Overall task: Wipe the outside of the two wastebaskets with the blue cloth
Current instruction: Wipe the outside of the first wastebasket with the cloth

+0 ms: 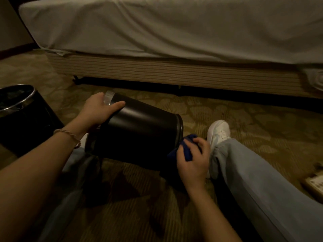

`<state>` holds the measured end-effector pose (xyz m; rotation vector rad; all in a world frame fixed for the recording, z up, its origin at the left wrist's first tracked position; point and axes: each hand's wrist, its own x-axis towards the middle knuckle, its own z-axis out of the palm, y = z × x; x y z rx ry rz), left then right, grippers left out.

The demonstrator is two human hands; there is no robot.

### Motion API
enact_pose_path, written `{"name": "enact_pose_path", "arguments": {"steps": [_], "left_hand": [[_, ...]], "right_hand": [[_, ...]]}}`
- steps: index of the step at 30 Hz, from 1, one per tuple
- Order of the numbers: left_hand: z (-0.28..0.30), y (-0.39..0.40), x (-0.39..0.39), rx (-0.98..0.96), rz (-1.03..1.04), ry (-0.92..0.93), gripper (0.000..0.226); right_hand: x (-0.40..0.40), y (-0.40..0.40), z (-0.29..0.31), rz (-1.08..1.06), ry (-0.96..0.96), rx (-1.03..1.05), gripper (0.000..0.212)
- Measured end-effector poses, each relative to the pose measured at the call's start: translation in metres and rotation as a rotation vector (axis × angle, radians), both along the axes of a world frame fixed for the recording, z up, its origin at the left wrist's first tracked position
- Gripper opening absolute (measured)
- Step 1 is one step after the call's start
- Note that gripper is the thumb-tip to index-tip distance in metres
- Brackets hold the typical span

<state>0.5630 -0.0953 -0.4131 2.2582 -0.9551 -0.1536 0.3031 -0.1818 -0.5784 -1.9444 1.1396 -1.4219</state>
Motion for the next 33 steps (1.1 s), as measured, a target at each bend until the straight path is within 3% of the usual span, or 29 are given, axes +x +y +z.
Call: {"name": "enact_pose_path", "arguments": {"steps": [5,11,16,22,25,29,33], "left_hand": [[-0.001,-0.002,-0.002,-0.01,-0.033,-0.01,0.048],[-0.002,-0.012,-0.006,-0.013,-0.035,-0.113,0.045],[0.001,-0.018,-0.01,0.001,-0.053,-0.097,0.037],[0.003,-0.024,-0.022,-0.05,-0.097,-0.044,0.035],[0.006,-0.026,-0.031,-0.016,-0.107,-0.156,0.039],[0.011,-0.028,-0.053,-0.007,-0.231,-0.258,0.037],[0.011,-0.025,-0.074,-0.041,-0.4,-0.349,0.041]], "right_hand": [[0.009,-0.036,0.027,0.012,0.032,-0.008,0.025],[0.019,-0.037,0.011,0.074,0.16,0.001,0.028],[0.005,0.006,-0.017,0.061,0.212,-0.048,0.029],[-0.019,0.096,-0.094,0.257,0.331,-0.064,0.025],[-0.019,0.085,-0.073,0.245,0.237,-0.067,0.025],[-0.032,0.048,-0.015,-0.006,-0.028,0.101,0.028],[-0.042,0.016,0.032,-0.135,-0.174,0.162,0.022]]}}
